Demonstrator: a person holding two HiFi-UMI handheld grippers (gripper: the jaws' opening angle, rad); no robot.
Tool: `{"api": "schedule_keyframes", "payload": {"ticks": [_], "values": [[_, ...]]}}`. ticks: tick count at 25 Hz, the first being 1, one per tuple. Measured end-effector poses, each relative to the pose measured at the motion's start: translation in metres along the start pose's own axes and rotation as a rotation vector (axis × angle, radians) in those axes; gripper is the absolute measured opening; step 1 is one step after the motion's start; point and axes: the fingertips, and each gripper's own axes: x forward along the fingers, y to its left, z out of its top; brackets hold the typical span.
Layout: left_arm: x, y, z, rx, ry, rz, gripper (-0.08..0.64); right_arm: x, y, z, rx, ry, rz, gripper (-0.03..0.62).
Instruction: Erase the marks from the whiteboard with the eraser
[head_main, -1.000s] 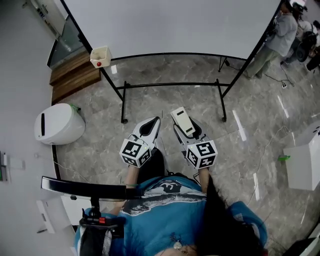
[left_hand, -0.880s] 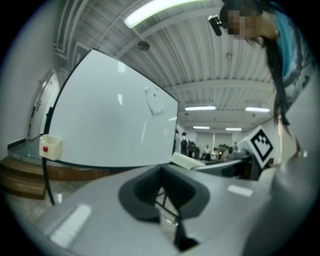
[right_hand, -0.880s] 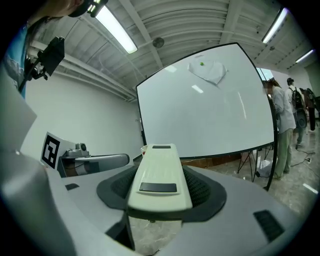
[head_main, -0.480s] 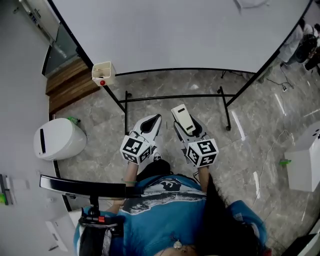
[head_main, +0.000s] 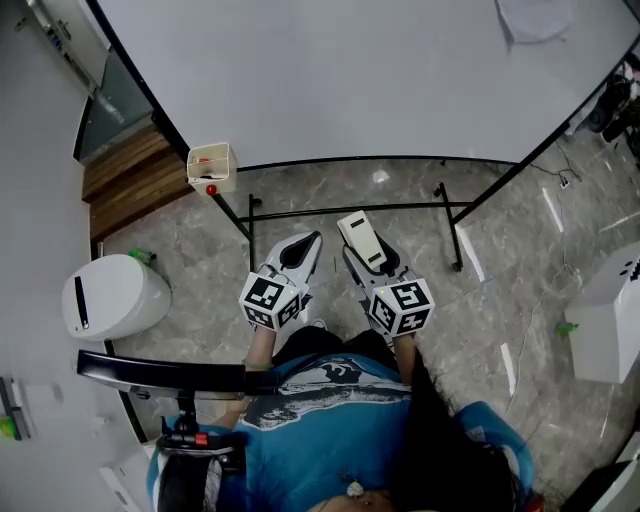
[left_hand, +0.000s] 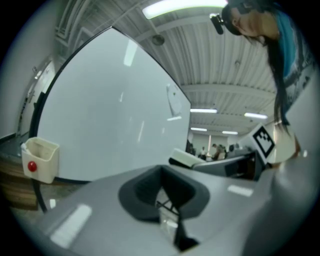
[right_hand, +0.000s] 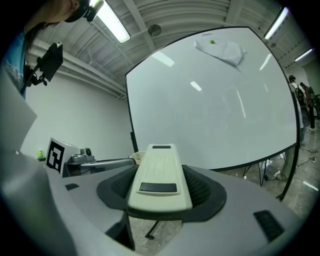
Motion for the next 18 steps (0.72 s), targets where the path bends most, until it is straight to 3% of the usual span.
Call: {"api": "schedule_keyframes", "payload": {"ticks": [8, 14, 18], "values": [[0.027, 0.005, -0.009, -0.031, 0.032, -0.029, 0.003, 0.008, -0.034, 0.021, -0.038, -0.031, -0.035, 0.264], [0.061, 0.007, -0.006, -0.029, 0.03, -0.023, 0.003, 0.024, -0.091, 0.09, -0.128, -0.145, -0.074, 0.264], [0.091, 0.014, 0.005, -0.025, 0.01, 0.007, 0.003, 0.038, -0.126, 0.147, -0.237, -0.221, -0.076, 0.264]]}}
